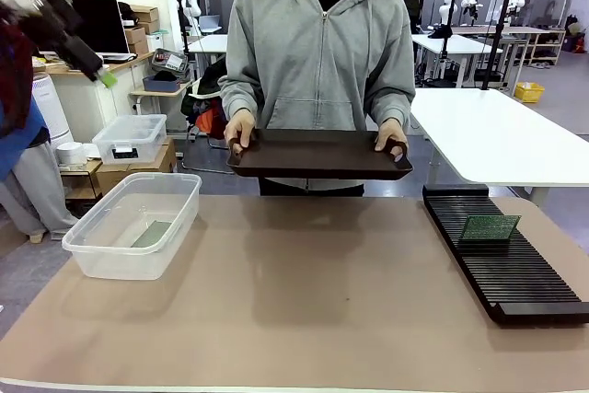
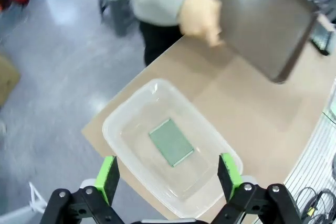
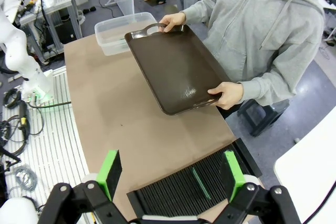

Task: Sort PCBs into racks and boxes based on the side picked up.
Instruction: If the short side of the Blank PCB is picked up, insert it into the PCB Rack ; if the long side is picked up, place it in the Organizing box.

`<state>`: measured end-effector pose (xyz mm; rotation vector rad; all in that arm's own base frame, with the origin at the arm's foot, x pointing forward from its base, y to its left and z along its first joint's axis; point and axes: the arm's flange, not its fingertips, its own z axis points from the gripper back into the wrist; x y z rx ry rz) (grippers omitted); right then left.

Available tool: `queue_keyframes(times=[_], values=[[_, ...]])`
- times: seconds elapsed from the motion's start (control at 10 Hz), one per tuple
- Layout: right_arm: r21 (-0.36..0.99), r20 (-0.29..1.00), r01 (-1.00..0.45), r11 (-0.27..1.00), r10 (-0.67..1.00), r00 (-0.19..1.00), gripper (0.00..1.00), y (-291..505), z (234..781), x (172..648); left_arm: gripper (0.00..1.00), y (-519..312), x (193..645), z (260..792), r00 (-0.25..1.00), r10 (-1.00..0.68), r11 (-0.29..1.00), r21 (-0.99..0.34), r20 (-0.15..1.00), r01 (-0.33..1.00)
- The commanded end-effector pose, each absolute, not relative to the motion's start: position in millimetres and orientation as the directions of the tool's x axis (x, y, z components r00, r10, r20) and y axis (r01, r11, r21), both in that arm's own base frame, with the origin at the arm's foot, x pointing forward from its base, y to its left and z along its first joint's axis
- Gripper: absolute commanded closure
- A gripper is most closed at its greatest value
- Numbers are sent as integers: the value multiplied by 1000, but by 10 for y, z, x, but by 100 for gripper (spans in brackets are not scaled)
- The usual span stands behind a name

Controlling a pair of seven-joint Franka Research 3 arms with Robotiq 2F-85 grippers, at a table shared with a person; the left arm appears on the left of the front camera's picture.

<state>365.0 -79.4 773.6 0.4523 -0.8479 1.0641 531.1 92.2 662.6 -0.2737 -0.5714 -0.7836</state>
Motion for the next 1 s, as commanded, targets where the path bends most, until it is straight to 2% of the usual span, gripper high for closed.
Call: queue_keyframes(times=[0.0,0.3,0.5,0.9], values=[[-64,792,-899,433,570,219,0,-780,7726,3644,0,1186,5255,6849,497,-583,633,-23,643,774],[-64,792,-899,433,570,219,0,-780,7726,3644,0,1360,5046,7242,421,-638,540,-15,644,842],[-64,792,-899,433,570,219,0,-780,7726,3644,0,1412,5060,7260,432,-660,540,-12,614,842],[-64,792,-899,433,570,219,0,-780,7726,3644,0,1300,4958,7267,439,-640,567,1,631,824]])
